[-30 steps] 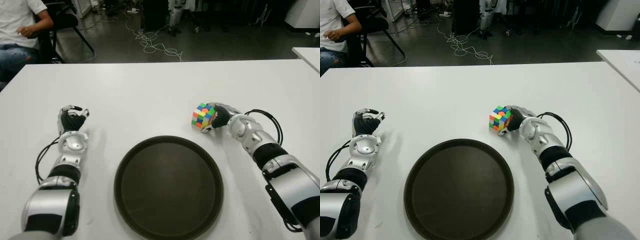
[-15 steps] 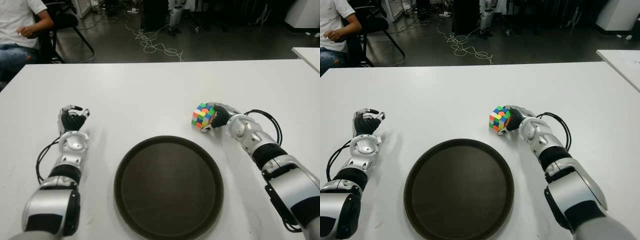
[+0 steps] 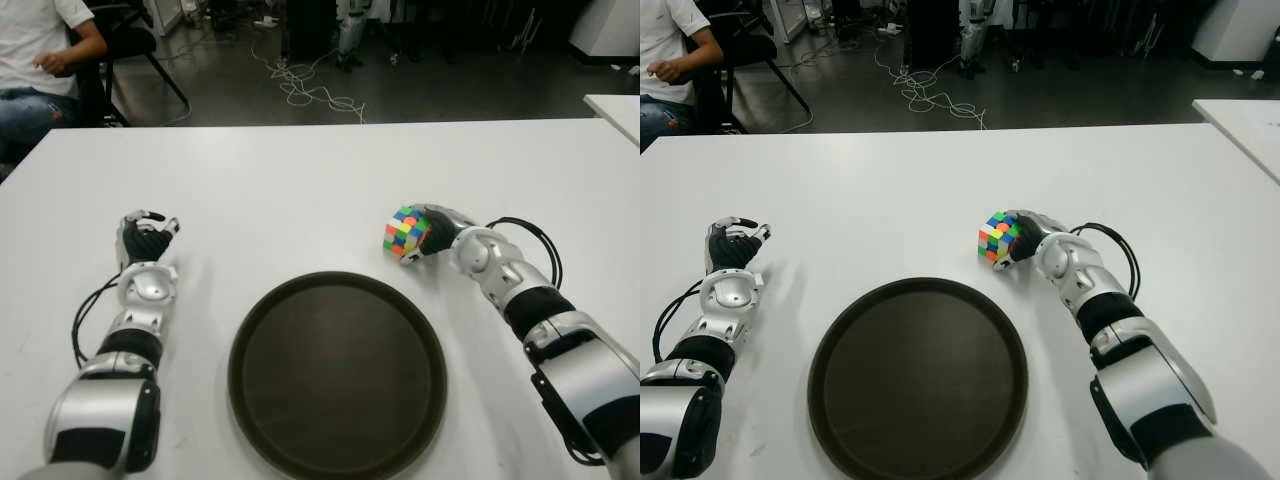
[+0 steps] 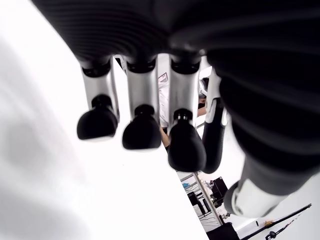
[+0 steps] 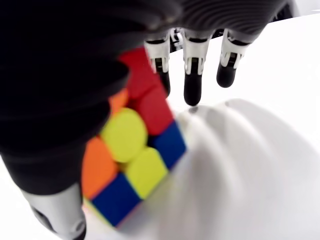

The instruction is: Pick up the Rubik's Cube and put it in the plate

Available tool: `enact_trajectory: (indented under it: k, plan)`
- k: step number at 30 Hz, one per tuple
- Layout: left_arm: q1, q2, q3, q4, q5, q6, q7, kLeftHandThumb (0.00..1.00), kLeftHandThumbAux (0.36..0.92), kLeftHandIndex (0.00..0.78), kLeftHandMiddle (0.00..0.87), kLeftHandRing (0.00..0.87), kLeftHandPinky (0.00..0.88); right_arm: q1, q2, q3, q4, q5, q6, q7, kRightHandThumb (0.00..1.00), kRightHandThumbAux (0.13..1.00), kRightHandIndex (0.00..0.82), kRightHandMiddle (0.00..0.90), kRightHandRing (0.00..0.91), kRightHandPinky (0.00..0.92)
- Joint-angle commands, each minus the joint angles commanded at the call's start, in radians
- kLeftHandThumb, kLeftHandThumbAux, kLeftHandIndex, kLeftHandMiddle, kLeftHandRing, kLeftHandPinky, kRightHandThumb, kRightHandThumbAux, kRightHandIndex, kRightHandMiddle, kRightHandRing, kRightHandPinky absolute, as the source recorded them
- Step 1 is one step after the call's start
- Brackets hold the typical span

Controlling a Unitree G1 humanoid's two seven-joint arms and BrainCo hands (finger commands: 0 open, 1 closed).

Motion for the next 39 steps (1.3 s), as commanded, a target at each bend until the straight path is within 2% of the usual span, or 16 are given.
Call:
enact_trajectory:
  k: [15, 25, 39]
  plan:
    - [-0.002, 0.002, -0.006, 0.002, 0.002, 0.008, -0.004, 0.711, 0.701, 0.442, 0.819, 0.819, 0.814, 0.039, -0.026, 0.006, -0.142, -0.015, 0.062, 0.046, 0.000, 0.773, 0.172, 0.165, 0.158, 0.105]
    - [-0.008, 0.003, -0.006, 0.007, 0.000, 0.028, -0.003, 0.711, 0.701, 0.442, 0.816, 0.816, 0.805, 0.061, -0.040, 0.011, -0.222, -0.027, 0.103, 0.084, 0.000, 0.777, 0.124, 0.146, 0.138, 0.096]
    - [-0.004, 0.001, -0.002, 0.003, -0.006, 0.014, -0.007, 0.712, 0.701, 0.442, 0.812, 0.818, 0.813, 0.073, -0.045, 0.007, -0.265, -0.026, 0.128, 0.104, 0.000, 0.769, 0.093, 0.124, 0.112, 0.069]
